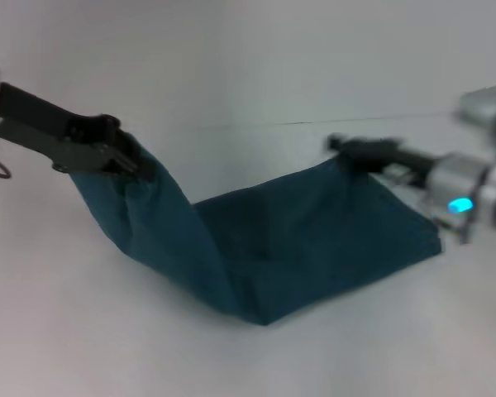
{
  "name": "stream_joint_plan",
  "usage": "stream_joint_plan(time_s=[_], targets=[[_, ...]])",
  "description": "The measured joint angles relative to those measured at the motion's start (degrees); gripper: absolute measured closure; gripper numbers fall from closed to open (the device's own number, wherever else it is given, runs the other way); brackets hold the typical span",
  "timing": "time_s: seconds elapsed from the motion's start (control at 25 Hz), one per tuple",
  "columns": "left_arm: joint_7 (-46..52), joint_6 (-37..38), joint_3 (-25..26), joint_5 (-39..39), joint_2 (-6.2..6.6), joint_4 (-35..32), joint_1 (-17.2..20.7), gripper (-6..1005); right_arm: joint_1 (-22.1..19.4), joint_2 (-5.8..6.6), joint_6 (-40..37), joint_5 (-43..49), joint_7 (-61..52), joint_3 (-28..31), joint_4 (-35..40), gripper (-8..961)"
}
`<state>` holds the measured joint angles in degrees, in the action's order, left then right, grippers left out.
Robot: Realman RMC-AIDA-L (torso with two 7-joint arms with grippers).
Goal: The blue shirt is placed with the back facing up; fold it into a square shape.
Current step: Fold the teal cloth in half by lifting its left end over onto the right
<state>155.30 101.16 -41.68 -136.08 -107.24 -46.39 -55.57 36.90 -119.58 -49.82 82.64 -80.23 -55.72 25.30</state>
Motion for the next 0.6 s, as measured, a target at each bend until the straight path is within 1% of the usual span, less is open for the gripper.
stream_joint_plan(time_s=[0.08, 0.12, 0.2, 0.32, 0.36, 0.4, 0.44, 0.6], targets=[[-0.23, -0.72, -2.27, 0.0, -0.49, 0.05, -0.96, 835, -3.66, 0.67, 0.65, -0.01, -3.61, 1.97, 4.95, 953], [-0.27, -1.15, -3.44, 0.0, -0.74, 0.06, -1.61, 833, -5.08, 1.22, 0.77, 0.01, -5.14, 3.11, 6.53, 953], [-0.38, -1.78, -4.61, 0.02, -1.22, 0.11, -2.82, 830, -7.14, 2.46, 0.7, 0.13, -7.61, 5.24, 7.9, 953], [-0.4, -2.87, -5.45, 0.04, -1.78, 0.45, -4.98, 825, -9.25, 4.47, 0.62, 0.42, -9.88, 8.48, 8.04, 953], [-0.24, -3.11, -5.48, 0.03, -1.86, 0.54, -5.46, 824, -9.81, 4.85, 0.62, 0.45, -10.09, 9.25, 7.98, 953], [0.26, -3.89, -5.52, 0.03, -2.0, 0.68, -6.96, 822, -10.39, 5.19, 0.62, 0.47, -10.21, 10.04, 7.94, 953], [0.26, -3.89, -5.52, 0.03, -2.0, 0.68, -6.96, 820, -10.97, 5.32, 0.67, 0.49, -10.08, 10.89, 7.93, 953], [1.73, -6.24, -5.61, 0.03, -1.96, 2.46, -10.02, 814, -12.54, 5.42, 1.64, 0.56, -9.42, 13.67, 7.92, 953]])
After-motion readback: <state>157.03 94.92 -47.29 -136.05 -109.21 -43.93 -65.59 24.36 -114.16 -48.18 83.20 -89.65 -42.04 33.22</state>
